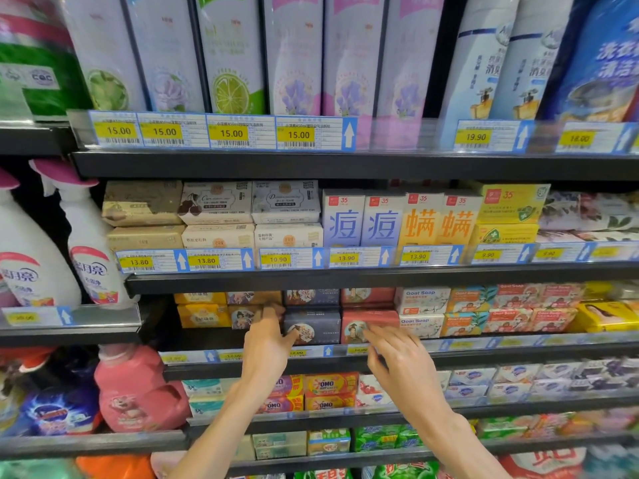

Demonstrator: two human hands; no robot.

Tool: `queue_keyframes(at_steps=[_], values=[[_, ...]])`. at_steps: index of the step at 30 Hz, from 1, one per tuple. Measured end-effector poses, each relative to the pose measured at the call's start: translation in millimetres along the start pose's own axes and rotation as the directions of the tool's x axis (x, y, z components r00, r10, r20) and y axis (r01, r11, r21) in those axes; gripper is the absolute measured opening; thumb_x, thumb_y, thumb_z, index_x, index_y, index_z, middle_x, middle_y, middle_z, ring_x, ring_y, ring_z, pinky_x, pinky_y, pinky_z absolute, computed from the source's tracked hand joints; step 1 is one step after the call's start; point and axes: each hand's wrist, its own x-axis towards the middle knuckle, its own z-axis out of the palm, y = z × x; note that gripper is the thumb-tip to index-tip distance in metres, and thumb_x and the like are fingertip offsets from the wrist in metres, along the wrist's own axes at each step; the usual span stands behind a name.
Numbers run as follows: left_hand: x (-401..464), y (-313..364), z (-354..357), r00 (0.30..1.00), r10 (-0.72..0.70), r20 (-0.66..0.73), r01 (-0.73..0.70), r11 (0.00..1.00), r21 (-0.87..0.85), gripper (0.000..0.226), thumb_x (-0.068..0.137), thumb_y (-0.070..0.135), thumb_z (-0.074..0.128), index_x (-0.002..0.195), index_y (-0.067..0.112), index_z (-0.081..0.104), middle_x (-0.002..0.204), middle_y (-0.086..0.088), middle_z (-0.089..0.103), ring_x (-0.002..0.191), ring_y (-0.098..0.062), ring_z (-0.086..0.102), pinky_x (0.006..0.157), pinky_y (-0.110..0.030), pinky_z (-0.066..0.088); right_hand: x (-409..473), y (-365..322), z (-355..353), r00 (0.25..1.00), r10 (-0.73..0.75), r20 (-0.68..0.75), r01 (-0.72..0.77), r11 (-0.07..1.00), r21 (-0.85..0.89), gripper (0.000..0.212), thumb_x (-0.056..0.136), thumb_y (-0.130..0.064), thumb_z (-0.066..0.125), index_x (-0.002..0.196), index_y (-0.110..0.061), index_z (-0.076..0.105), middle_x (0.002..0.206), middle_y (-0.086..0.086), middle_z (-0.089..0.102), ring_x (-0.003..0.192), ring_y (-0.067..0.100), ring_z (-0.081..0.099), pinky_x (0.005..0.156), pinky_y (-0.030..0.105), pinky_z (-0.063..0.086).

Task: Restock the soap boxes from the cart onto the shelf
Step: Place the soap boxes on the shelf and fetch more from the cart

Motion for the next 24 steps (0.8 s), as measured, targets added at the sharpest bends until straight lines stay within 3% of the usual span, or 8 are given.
queue_keyframes(at_steps=[6,14,19,24], values=[[0,0,1,1.0,-0.005,-0.001,0.005,1.0,0.012,0.039,0.087,0.035,0.076,0.116,0.02,0.055,0.118,-0.006,0.067,0.104,-0.029,0.069,0.089,-0.038,0.056,-2,2,-1,1.0,-0.004,-0.001,0.004,1.0,0.006,0.034,0.083,-0.013,0.071,0.115,-0.024,0.074,0.125,-0.008,0.069,0.115,0.007,0.065,0.103,0.031,0.049],[-2,2,1,1.0,-0.001,-0.007,0.002,1.0,0.018,0.039,0.087,0.034,0.077,0.117,0.021,0.055,0.12,-0.005,0.066,0.106,-0.027,0.069,0.09,-0.037,0.056,-5,6,0,0.999,-0.021,0.038,0.02,1.0,0.023,0.036,0.085,-0.013,0.07,0.119,-0.023,0.072,0.13,-0.007,0.066,0.121,0.008,0.061,0.104,0.035,0.05],[-13,2,-10,0.998,0.067,-0.017,-0.066,0.996,0.051,0.038,0.089,0.04,0.072,0.119,0.021,0.057,0.116,0.001,0.067,0.106,-0.021,0.068,0.09,-0.033,0.055,-2,-3,-12,0.999,-0.018,0.028,0.015,0.996,0.086,0.031,0.084,-0.014,0.071,0.114,-0.022,0.074,0.12,-0.007,0.071,0.111,0.009,0.067,0.092,0.033,0.057],[-51,-14,-41,0.984,0.161,-0.08,-0.141,0.967,0.212,0.045,0.095,0.041,0.063,0.136,0.023,0.051,0.135,0.005,0.054,0.128,-0.018,0.052,0.098,-0.033,0.048,15,-34,-12,0.992,-0.112,0.062,0.098,0.975,0.197,0.022,0.086,-0.019,0.067,0.106,-0.024,0.075,0.111,-0.009,0.074,0.103,0.011,0.069,0.084,0.03,0.055]])
